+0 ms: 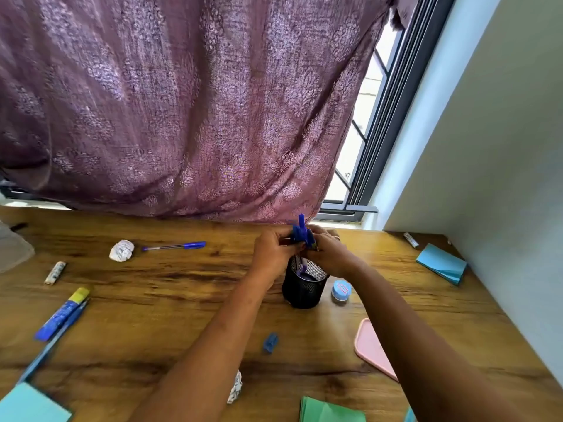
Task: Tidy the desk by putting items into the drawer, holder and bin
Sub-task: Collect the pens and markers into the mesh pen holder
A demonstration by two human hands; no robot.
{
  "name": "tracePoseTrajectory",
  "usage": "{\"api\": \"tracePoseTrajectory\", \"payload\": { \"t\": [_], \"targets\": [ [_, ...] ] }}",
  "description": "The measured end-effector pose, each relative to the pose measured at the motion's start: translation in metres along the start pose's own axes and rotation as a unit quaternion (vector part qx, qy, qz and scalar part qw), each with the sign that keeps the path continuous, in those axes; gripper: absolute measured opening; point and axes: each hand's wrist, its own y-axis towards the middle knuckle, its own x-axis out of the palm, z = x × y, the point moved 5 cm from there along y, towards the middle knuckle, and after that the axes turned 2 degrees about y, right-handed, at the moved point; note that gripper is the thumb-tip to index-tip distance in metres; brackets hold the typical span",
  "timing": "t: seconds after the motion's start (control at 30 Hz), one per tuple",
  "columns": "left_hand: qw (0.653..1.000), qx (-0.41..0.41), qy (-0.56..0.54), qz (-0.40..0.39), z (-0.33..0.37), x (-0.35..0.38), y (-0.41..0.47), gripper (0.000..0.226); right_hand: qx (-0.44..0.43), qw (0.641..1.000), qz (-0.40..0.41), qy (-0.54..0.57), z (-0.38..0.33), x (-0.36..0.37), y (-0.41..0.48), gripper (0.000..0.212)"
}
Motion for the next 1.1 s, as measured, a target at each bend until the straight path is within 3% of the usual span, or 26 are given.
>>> {"api": "tracePoseTrajectory", "payload": {
  "t": [0.3, 0.8, 1.1],
  "targets": [
    [0.995, 0.017, 0.093, 0.002, -0.001, 0.007, 0.006, 0.032, 0.036, 0.993, 0.059, 0.098, 0.01, -0.004, -0.01, 0.027],
    [0.976, 0.041, 0.215, -0.008, 0.006, 0.013, 0.013, 0.025, 0.026, 0.984, 0.167, 0.06, 0.018, -0.022, -0.012, 0.031],
    [0.97, 0.047, 0.239, -0.017, 0.007, 0.014, 0.017, 0.023, 0.039, 0.987, 0.145, 0.063, 0.021, -0.018, -0.006, 0.054]
  ]
}}
